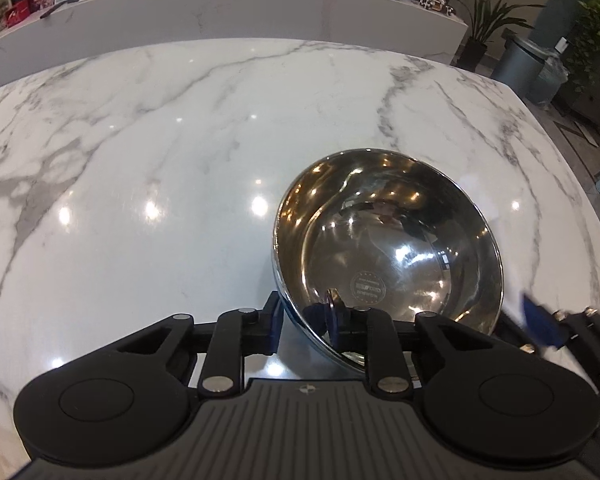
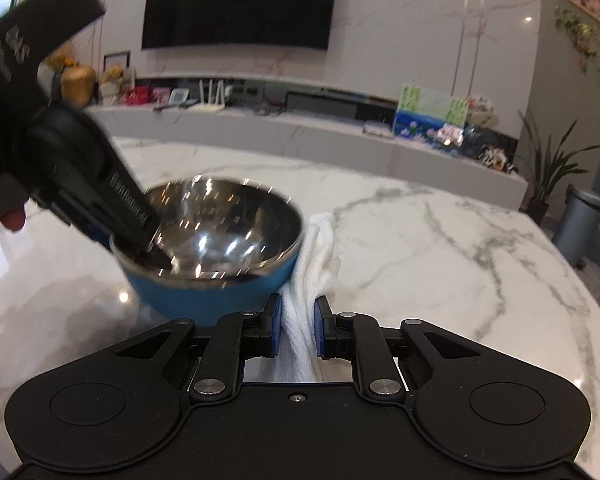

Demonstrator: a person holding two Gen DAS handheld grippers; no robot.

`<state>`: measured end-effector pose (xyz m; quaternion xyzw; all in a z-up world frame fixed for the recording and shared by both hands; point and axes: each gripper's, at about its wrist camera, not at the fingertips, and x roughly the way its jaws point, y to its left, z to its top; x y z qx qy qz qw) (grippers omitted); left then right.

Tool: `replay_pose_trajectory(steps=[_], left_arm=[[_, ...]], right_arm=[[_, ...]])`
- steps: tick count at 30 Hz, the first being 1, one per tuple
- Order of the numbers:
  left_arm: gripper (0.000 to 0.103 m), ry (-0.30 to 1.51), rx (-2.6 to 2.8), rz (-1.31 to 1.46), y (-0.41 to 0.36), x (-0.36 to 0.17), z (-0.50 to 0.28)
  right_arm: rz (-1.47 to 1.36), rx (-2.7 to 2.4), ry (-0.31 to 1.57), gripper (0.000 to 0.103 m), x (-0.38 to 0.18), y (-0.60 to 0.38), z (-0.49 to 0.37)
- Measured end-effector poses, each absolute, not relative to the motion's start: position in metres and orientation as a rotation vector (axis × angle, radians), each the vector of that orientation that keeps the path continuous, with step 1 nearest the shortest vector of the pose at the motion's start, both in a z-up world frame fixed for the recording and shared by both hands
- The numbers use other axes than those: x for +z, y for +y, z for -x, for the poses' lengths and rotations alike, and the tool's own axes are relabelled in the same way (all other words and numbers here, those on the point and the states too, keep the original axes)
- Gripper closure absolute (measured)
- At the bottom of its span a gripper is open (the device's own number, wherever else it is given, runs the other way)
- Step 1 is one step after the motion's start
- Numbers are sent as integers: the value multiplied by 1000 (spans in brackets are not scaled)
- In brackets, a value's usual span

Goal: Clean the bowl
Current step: 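Keep wiping the bowl outside with the cloth in the right gripper while the left gripper holds the rim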

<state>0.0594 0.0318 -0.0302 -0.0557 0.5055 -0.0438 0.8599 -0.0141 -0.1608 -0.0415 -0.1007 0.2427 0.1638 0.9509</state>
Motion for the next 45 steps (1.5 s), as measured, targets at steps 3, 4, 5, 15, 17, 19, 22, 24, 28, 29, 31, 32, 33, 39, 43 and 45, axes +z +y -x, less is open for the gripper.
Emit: replay_pose_trajectory(steps=[3, 4, 5, 15, 17, 19, 22, 24, 28, 29, 31, 32, 33, 39, 43, 45], left_arm=[[85, 1062, -89, 105, 31, -29, -61], [85, 1061, -88, 100, 31, -29, -61], [85, 1060, -87, 97, 30, -29, -61], [85, 1058, -85, 88, 30, -29, -61], [85, 1057, -84, 86, 29, -29, -61], [85, 1057, -84, 84, 29, -29, -61], [84, 1060, -82, 91, 29, -29, -61], [77, 1080, -80, 115, 30, -30, -62], [63, 1130, -70, 185, 32, -34, -59], [63, 1136, -74, 193, 31, -34, -59], [64, 1143, -81, 202, 31, -35, -57], [69, 1139, -81, 190, 31, -34, -57], [74, 1134, -82, 178, 30, -33, -57], [82, 1111, -89, 121, 30, -29, -59], [84, 1095, -97, 63, 26, -27, -61], [84, 1086, -104, 30, 24, -26, -62]], right_arm=[[202, 331, 481, 89, -39, -162, 13], [202, 332, 479, 89, -38, -162, 12], [203, 332, 477, 89, -37, -162, 11], [237, 383, 566, 89, -55, -153, 4], [245, 397, 584, 89, -59, -150, 3], [251, 407, 596, 88, -61, -148, 2], [259, 415, 604, 88, -63, -147, 2], [260, 416, 607, 88, -63, -147, 3], [270, 415, 610, 88, -63, -145, 4], [271, 415, 610, 88, -63, -145, 4], [272, 414, 608, 89, -63, -145, 4], [272, 411, 603, 89, -62, -145, 4], [272, 406, 596, 89, -61, -146, 5], [277, 364, 521, 89, -51, -154, 11], [289, 342, 442, 89, -40, -160, 15], [314, 346, 430, 89, -39, -159, 15]])
